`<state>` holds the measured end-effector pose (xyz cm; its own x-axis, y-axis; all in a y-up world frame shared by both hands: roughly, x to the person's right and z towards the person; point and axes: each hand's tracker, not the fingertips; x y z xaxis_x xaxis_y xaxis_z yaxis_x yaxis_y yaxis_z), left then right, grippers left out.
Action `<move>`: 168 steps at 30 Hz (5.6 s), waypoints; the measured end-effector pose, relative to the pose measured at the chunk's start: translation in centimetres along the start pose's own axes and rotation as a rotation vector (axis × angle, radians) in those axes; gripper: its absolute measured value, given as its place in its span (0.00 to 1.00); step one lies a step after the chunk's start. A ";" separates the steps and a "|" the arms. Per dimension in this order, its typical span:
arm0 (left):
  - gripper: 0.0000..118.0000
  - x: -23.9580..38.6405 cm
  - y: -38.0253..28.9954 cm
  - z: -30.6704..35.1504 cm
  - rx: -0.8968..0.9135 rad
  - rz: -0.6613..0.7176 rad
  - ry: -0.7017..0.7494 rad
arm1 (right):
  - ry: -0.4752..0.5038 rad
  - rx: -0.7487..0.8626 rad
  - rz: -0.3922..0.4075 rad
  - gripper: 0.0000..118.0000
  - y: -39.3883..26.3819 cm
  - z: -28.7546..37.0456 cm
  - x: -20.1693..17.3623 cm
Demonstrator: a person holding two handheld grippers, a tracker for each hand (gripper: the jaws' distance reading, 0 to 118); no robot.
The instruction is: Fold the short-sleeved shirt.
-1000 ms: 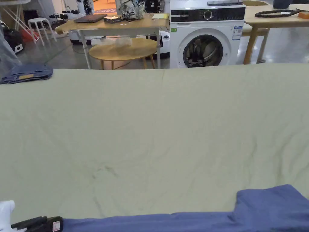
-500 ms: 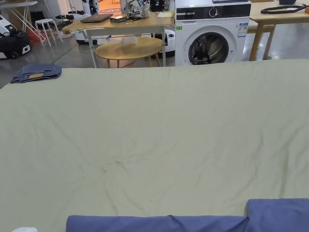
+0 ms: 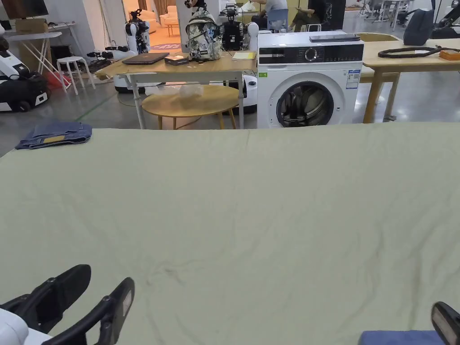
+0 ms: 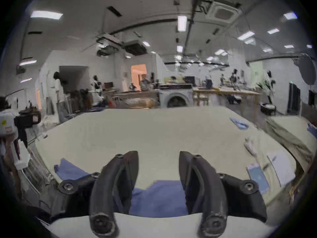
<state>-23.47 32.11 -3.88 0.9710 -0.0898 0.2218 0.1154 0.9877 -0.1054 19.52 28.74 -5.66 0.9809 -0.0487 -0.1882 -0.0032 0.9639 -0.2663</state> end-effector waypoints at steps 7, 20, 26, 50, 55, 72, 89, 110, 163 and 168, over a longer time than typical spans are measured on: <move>0.00 1.3 -0.3 -0.8 -0.086 0.047 -0.155 | 0.072 -0.003 0.028 0.00 -0.7 -1.9 -2.7; 0.51 -13.5 -9.6 -1.7 -0.340 0.672 -0.160 | 0.079 -0.121 -0.047 0.00 -4.7 -1.4 0.7; 0.52 -17.7 -18.4 -3.9 -0.521 0.904 -0.180 | 0.069 -0.195 -0.078 0.00 -6.3 -1.4 1.2; 0.05 -19.9 -12.3 -3.9 -0.366 1.068 -0.096 | 0.053 -0.237 -0.242 0.00 -7.4 -0.9 2.4; 0.05 -11.4 -9.3 -6.5 -0.339 1.097 -0.254 | 0.059 -0.222 -0.298 0.00 -8.0 -0.7 2.9; 0.42 4.4 -14.7 -16.7 -0.566 0.939 -0.580 | 0.016 -0.234 -0.346 0.00 -8.8 2.1 3.9; 0.50 5.8 -15.7 -15.6 -0.586 0.881 -0.561 | 0.063 -0.299 -0.343 0.00 -9.6 1.1 2.4; 0.10 -3.7 -22.3 -14.0 -0.592 1.205 -0.361 | 0.053 -0.355 -0.343 0.00 -9.6 0.9 1.8; 0.58 6.2 -12.7 -15.9 -0.605 0.701 -0.517 | 0.059 -0.708 -0.192 0.00 -12.8 -10.7 1.8; 0.58 4.0 -15.8 -16.4 -0.689 0.751 -0.453 | 0.088 -0.672 -0.325 0.00 -13.1 -10.8 3.1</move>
<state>-18.01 14.04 -17.18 0.6929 0.6942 0.1948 -0.2405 0.4772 -0.8452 20.47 13.12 -12.94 0.9336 -0.3514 -0.0692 0.1382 0.5316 -0.8356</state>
